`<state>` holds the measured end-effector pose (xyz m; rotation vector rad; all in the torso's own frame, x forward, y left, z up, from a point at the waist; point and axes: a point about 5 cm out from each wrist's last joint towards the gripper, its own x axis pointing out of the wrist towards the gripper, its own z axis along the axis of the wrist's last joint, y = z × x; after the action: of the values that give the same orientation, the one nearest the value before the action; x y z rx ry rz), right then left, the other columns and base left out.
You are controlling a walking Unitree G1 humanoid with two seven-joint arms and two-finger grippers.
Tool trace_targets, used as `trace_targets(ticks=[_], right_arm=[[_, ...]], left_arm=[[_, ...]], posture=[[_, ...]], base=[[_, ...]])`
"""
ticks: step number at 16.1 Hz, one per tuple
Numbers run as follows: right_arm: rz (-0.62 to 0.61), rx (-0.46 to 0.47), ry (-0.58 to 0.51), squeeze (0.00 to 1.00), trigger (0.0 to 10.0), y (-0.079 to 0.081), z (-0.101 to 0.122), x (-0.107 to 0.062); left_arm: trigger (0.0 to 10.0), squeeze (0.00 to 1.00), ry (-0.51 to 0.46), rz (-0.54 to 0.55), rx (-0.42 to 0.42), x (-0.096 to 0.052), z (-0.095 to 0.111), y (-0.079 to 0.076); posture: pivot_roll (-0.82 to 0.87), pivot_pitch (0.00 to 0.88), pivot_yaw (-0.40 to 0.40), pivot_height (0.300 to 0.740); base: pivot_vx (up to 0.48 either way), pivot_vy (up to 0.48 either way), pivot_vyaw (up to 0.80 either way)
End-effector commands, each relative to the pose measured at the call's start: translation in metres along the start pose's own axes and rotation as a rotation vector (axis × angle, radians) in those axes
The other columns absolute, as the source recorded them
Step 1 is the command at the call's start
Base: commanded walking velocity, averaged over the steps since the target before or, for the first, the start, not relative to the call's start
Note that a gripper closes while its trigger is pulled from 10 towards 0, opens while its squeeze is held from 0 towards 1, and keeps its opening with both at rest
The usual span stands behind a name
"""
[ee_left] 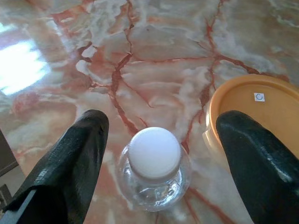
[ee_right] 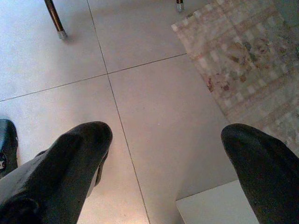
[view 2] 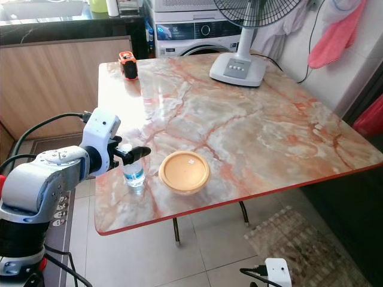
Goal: Restocking fridge
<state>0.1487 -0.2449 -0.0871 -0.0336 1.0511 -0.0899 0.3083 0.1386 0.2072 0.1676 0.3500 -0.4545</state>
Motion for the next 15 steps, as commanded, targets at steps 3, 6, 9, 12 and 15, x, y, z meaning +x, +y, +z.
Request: trace_targets(ticks=[3,6,9,12,15], right_arm=[[-0.008,-0.011,0.006,0.00,10.0,-0.0045,0.0005,-0.0006],[-0.006,-0.010,0.006,0.00,10.0,-0.0041,0.0005,-0.0006],[-0.005,-0.011,0.007,0.00,10.0,-0.0036,0.0005,-0.0005],[-0.004,-0.020,0.012,0.00,10.0,-0.0035,0.0002,-0.0004],[-0.002,-0.021,0.010,0.00,10.0,-0.0036,0.0005,-0.0005]], left_arm=[[0.0,0.00,0.017,-0.015,0.009,0.0021,-0.0041,-0.0033],[10.0,0.00,0.019,-0.010,0.001,0.0023,-0.0048,-0.0036],[10.0,0.00,0.037,0.001,0.015,-0.0001,-0.0066,-0.0015],[10.0,0.00,0.064,0.018,0.064,-0.0051,-0.0089,-0.0023],[10.0,0.00,0.057,0.010,0.054,-0.0053,-0.0082,-0.0043]], posture=[[0.10,0.000,-0.070,0.740],[0.10,0.000,-0.067,0.740],[0.10,0.000,-0.065,0.740],[0.11,0.000,-0.066,0.740],[0.11,0.000,-0.068,0.740]], base=[[0.000,0.000,0.00],[0.000,0.000,0.00],[0.000,0.000,0.00],[0.000,0.000,0.00],[0.000,0.000,0.00]])
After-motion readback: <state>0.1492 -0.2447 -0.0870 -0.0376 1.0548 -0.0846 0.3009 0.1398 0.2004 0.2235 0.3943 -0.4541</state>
